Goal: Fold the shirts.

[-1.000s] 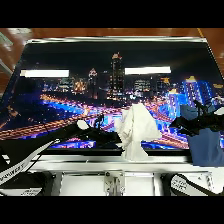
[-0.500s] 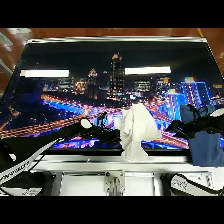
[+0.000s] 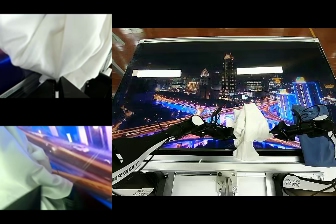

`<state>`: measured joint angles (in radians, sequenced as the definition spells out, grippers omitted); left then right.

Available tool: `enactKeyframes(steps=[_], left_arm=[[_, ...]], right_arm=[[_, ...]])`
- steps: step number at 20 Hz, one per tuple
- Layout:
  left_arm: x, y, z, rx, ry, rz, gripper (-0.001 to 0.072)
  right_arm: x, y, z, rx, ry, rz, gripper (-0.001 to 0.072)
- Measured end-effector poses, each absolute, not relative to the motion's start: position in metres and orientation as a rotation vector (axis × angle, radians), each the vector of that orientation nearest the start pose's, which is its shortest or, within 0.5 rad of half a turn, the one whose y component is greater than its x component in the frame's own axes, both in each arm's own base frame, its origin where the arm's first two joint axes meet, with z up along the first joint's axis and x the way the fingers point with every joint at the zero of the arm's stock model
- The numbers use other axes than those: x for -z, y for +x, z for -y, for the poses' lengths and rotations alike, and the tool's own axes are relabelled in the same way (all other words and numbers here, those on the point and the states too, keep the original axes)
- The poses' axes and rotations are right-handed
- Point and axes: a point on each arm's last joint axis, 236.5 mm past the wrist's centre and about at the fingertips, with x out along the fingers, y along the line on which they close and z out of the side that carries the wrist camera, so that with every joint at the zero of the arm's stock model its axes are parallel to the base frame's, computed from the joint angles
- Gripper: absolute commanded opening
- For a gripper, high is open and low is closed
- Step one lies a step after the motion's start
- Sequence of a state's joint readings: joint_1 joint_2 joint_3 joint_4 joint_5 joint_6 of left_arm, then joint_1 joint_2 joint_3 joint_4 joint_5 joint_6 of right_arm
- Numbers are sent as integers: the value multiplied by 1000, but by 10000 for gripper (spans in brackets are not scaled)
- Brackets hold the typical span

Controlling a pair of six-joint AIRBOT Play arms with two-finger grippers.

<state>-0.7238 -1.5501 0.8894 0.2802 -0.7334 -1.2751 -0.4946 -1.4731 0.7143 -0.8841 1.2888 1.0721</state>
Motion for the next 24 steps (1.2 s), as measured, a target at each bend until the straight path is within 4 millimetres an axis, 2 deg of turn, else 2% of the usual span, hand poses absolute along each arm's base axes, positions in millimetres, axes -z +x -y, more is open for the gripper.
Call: enactKeyframes(steps=[1, 2, 4, 6, 8, 9, 10, 11, 12, 14, 16, 17, 18, 19, 20, 21, 23, 24], left_arm=[[65, 228, 404, 783, -674, -1490, 42], [62, 230, 405, 790, -673, -1479, 42], [50, 238, 405, 820, -643, -1436, 41], [27, 252, 403, 859, -599, -1361, 40], [-11, 274, 397, 898, -548, -1250, 40], [-39, 287, 392, 925, -515, -1175, 40], [-74, 300, 388, 952, -486, -1084, 41], [-119, 311, 382, 989, -449, -974, 41], [-167, 317, 376, 1024, -405, -855, 41], [-279, 317, 359, 1077, -321, -571, 41], [-388, 297, 331, 1086, -241, -290, 41], [-432, 281, 316, 1084, -218, -174, 41], [-470, 263, 301, 1079, -196, -70, 41], [-496, 248, 288, 1074, -181, 5, 41], [-518, 232, 276, 1065, -165, 71, 41], [-532, 220, 266, 1057, -150, 114, 41], [-541, 202, 253, 1043, -101, 140, 41], [-539, 198, 247, 1026, -80, 128, 41]], right_arm=[[114, 260, -26, -321, 876, -1578, 251], [115, 262, -27, -321, 884, -1566, 90], [112, 269, -31, -341, 913, -1535, 74], [100, 279, -39, -388, 943, -1480, 73], [74, 295, -45, -447, 955, -1377, 73], [52, 308, -48, -481, 950, -1298, 72], [25, 321, -49, -517, 938, -1210, 72], [-10, 334, -51, -561, 921, -1108, 73], [-57, 349, -54, -610, 898, -973, 73], [-162, 362, -58, -680, 789, -698, 72], [-269, 354, -63, -691, 632, -428, 72], [-322, 340, -68, -679, 546, -301, 72], [-366, 325, -73, -662, 470, -195, 72], [-406, 305, -79, -638, 391, -102, 72], [-436, 285, -85, -611, 325, -34, 73], [-462, 265, -92, -585, 269, 22, 73], [-491, 236, -100, -533, 195, 78, 73], [-497, 227, -101, -508, 168, 81, 72]])
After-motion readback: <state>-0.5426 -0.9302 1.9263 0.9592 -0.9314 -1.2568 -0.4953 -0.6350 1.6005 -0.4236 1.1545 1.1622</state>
